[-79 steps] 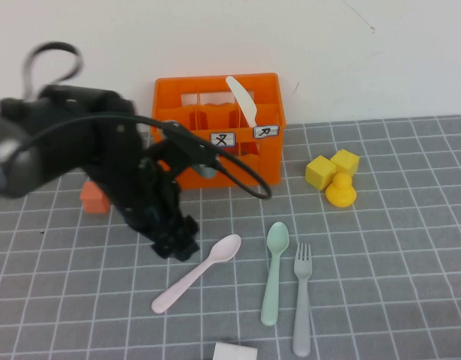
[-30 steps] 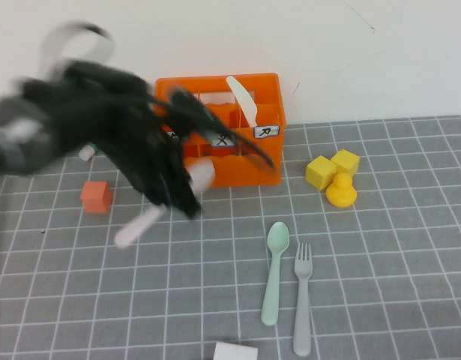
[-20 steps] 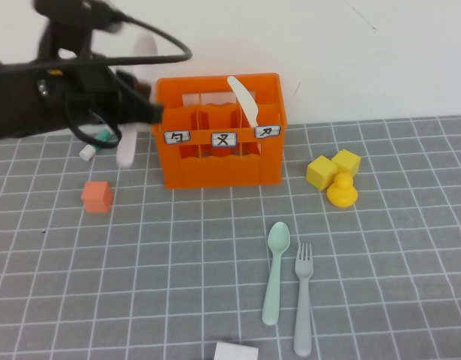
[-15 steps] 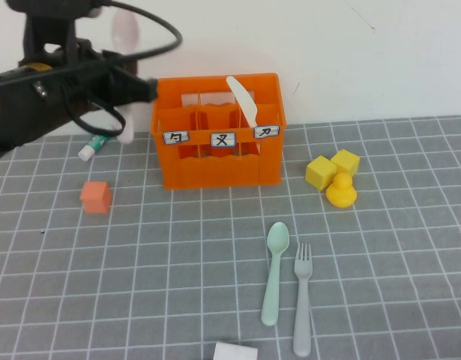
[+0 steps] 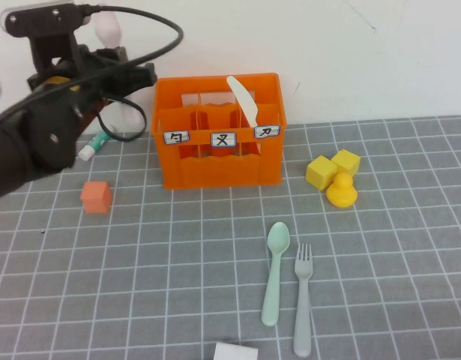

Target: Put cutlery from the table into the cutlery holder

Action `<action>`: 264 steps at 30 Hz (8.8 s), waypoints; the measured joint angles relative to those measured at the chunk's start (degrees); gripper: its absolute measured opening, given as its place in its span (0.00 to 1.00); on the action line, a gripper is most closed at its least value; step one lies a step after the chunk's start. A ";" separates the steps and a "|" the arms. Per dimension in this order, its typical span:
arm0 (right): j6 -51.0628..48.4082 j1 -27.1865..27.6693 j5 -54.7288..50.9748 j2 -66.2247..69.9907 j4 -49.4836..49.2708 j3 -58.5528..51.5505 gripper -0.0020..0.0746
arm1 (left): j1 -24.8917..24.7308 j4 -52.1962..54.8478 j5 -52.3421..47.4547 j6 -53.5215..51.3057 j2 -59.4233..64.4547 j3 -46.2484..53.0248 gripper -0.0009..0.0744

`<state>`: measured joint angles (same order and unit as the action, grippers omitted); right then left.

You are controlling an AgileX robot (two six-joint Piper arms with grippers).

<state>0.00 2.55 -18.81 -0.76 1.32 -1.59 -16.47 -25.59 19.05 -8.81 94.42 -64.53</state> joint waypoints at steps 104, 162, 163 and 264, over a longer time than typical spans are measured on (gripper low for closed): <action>0.00 0.00 0.00 0.00 -0.11 0.00 0.14 | -18.89 12.54 -79.03 7.73 33.86 -38.45 0.51; 0.00 0.00 0.00 0.00 -0.11 0.00 0.14 | -7.33 40.80 -14.40 31.78 -16.29 6.02 0.12; 0.00 0.00 0.00 0.00 -0.11 0.00 0.14 | -6.48 40.80 -11.97 32.41 -15.90 6.02 0.12; 0.00 0.00 0.00 0.00 -0.11 0.00 0.14 | 1.70 125.03 -21.33 132.42 -76.83 49.55 0.01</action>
<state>0.00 2.55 -18.81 -0.76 1.21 -1.59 -14.77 99.44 -2.28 123.60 17.59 -14.98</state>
